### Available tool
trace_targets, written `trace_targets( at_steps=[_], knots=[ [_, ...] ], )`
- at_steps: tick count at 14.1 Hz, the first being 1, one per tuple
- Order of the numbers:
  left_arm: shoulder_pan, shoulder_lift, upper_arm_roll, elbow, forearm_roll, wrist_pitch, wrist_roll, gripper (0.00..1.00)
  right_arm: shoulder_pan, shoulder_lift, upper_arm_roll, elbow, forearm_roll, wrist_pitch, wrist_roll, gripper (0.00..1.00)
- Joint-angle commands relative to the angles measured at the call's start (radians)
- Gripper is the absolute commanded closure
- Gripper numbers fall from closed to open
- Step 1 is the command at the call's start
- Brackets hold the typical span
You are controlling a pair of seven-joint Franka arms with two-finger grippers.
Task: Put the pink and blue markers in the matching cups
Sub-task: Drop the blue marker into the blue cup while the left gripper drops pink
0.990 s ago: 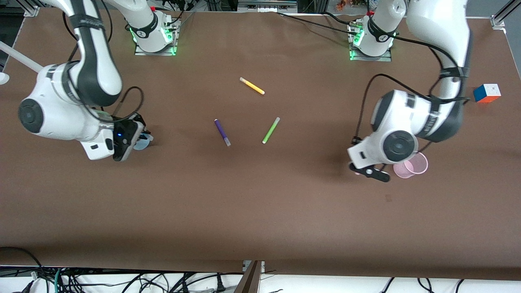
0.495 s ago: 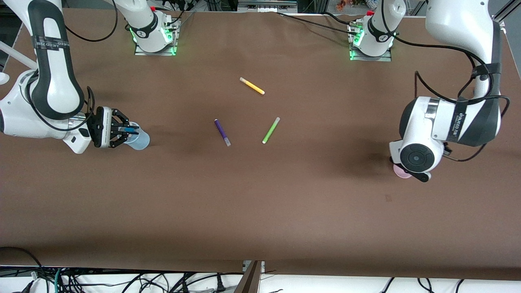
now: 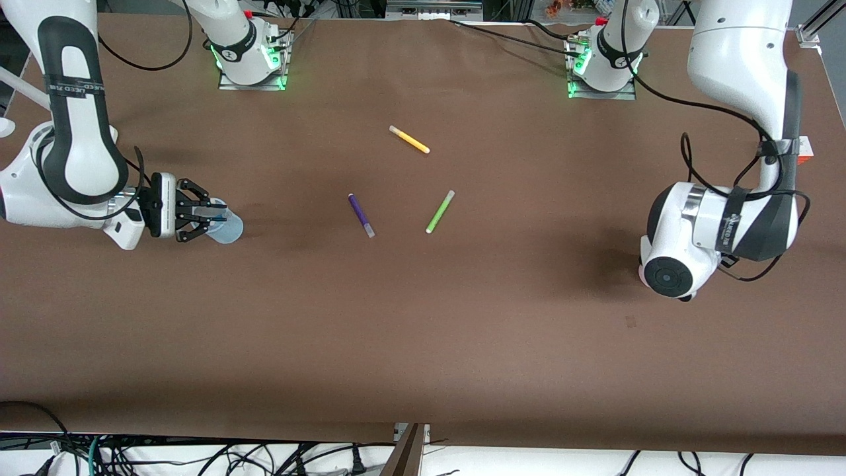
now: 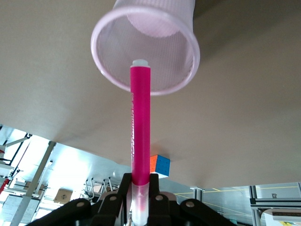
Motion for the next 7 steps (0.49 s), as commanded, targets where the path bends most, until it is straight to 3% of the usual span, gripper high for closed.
trace_targets(
  at_steps=[1, 3, 4, 5, 6, 7],
  knots=[
    [0.011, 0.038, 0.000, 0.028, 0.022, 0.054, 0.017, 1.00, -0.024, -0.012, 0.002, 0.076, 0.020, -0.074, 0.187, 0.00],
    [0.016, 0.046, 0.000, 0.027, 0.021, 0.077, 0.015, 1.00, -0.020, -0.016, 0.004, 0.173, -0.035, -0.144, 0.468, 0.00],
    [0.016, 0.044, 0.000, 0.028, 0.021, 0.077, 0.015, 0.93, -0.014, -0.016, 0.007, 0.243, -0.099, -0.164, 0.638, 0.00],
    [0.013, 0.043, 0.000, 0.028, 0.019, 0.073, 0.015, 0.28, -0.009, -0.013, 0.015, 0.317, -0.167, -0.193, 0.819, 0.00],
    [0.012, 0.038, 0.000, 0.031, 0.014, 0.071, 0.032, 0.00, 0.011, -0.009, 0.015, 0.375, -0.214, -0.229, 0.990, 0.00],
    [0.014, 0.035, -0.003, 0.034, 0.005, 0.071, 0.032, 0.00, 0.023, -0.007, 0.015, 0.417, -0.257, -0.247, 1.156, 0.00]
  ],
)
